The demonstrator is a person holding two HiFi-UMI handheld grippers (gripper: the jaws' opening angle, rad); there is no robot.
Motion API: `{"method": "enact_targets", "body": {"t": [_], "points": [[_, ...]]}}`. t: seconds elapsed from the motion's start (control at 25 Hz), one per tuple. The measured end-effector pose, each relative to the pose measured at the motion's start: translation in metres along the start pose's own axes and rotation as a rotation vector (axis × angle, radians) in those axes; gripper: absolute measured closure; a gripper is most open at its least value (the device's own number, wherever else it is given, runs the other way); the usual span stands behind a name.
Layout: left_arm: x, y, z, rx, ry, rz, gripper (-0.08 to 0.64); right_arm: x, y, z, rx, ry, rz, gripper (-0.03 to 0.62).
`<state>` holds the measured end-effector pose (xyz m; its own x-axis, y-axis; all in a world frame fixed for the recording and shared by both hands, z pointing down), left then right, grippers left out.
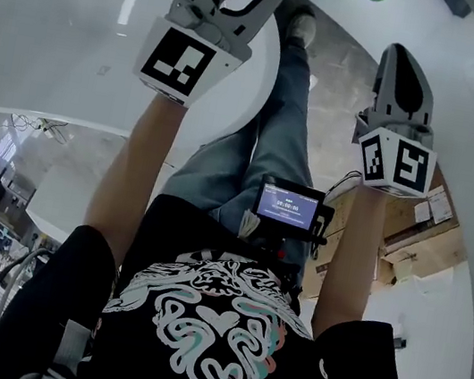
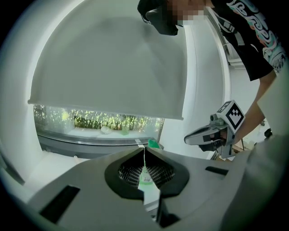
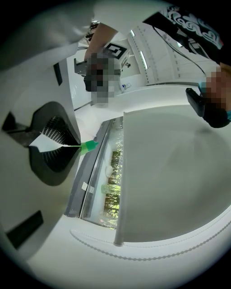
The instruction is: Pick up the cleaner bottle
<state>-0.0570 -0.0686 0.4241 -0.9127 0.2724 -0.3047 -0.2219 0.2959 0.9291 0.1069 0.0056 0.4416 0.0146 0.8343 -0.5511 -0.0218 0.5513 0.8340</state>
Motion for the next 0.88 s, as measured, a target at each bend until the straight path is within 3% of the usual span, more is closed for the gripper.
{"method": "enact_targets", "body": {"t": [0.36, 0.64, 0.88], "points": [[-0.023, 0.019, -0.005, -0.044, 0.032, -0.031, 0.54, -0.024, 0.011, 0.011, 0.02, 0.032, 0.027, 0.563], [-0.046, 0.029, -0.009, -0.111, 0.062, -0.106, 0.54, -0.037, 0.012, 0.026, 0.023, 0.074, 0.06, 0.563], [-0.068, 0.045, -0.015, -0.122, 0.083, -0.138, 0.54, -0.055, 0.028, 0.028, 0.037, 0.059, 0.046, 0.562]]}}
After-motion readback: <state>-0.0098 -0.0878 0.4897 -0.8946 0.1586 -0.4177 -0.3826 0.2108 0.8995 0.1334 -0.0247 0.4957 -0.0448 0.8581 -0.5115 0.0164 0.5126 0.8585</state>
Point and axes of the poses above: the fingertips, and each gripper's own axes: x backward along the fingers, z to its right, y out of its underside, the point moved 2 cm from there along x, backward along the fingers, and after that the axes turned 14 degrees about y, right-handed, at the moved point
